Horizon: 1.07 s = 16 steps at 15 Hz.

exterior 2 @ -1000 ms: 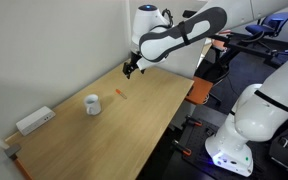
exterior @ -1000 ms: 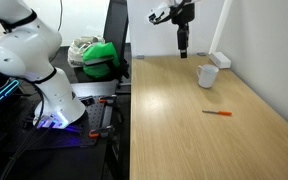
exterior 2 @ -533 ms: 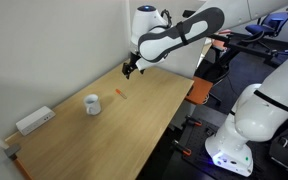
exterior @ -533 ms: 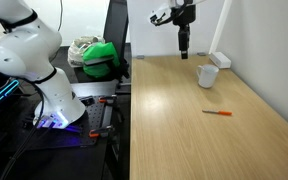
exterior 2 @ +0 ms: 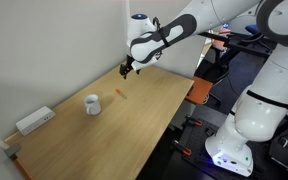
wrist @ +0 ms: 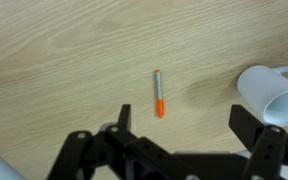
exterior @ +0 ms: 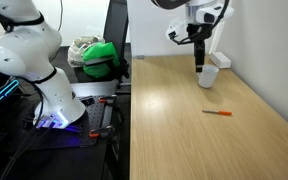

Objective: Put the marker in the white cup

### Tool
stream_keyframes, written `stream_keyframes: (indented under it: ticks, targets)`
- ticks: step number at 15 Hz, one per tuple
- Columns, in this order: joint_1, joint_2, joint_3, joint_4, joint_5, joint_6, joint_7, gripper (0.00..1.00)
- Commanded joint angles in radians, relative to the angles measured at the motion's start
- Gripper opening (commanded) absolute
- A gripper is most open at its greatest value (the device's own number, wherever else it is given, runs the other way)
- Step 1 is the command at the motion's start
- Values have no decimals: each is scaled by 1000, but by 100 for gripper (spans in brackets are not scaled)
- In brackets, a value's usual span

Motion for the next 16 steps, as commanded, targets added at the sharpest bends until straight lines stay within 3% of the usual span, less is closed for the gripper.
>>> stream_keyframes:
  ticks: [1, 10, 16]
  targets:
    - [16, 114, -34, 107, 15, -1, -75, 100]
    - [19, 324, -51, 273, 78, -2, -107, 100]
    - [40, 423, -77, 335, 37, -14, -92, 100]
